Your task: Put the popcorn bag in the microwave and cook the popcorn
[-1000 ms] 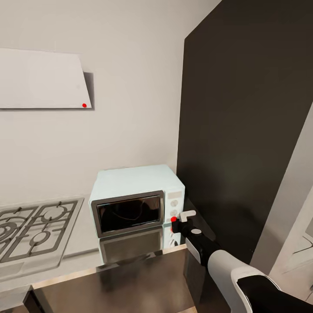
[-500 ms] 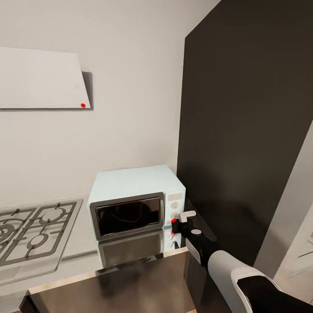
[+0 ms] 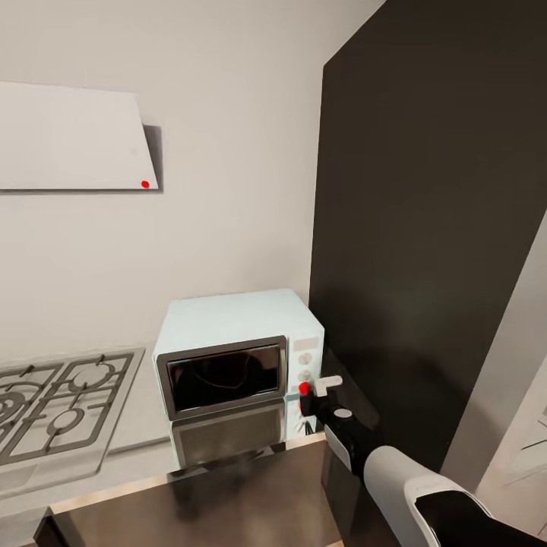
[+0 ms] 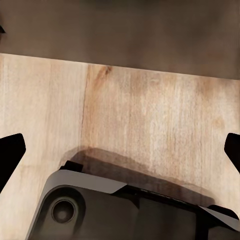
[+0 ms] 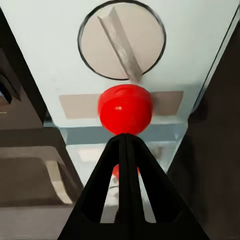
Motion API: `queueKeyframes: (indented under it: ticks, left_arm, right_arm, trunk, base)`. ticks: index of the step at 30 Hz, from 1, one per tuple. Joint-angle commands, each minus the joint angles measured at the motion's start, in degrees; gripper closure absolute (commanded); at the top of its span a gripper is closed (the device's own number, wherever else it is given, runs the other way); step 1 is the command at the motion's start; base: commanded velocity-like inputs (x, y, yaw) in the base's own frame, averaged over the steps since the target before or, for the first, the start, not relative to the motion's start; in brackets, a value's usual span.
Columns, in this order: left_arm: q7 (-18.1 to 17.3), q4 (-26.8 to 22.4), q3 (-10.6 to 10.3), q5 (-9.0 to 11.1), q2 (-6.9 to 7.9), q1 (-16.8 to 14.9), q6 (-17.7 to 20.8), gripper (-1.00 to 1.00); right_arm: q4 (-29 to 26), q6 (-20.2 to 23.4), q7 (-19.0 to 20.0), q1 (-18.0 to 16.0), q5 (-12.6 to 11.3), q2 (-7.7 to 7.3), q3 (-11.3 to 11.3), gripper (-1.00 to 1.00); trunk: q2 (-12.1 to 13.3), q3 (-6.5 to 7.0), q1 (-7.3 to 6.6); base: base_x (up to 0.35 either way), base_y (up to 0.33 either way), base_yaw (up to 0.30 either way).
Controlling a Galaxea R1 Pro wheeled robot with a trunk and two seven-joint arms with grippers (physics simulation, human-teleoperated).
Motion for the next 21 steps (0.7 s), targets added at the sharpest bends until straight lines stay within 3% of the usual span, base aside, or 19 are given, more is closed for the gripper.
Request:
queueKeyframes:
  ticks: [1, 21]
  left_arm:
    - [-0.42, 0.03, 0.4, 0.12, -0.05, -0.02, -0.11, -1.0]
    - [-0.4, 0.03, 0.42, 0.11, -0.03, -0.05, -0.11, -1.0]
  right_arm:
    - [0.06, -0.17, 0.02, 0.15, 0.26, -0.01, 0.11, 1.0]
    - [0.06, -0.62, 0.02, 0.77, 0.26, -0.01, 0.15, 1.0]
  trunk:
    - [-0.04, -0.02, 0.02]
    - [-0.04, -0.02, 0.02]
  base:
    - [0.0, 0.0, 0.0]
    - [0.057, 0.0, 0.0]
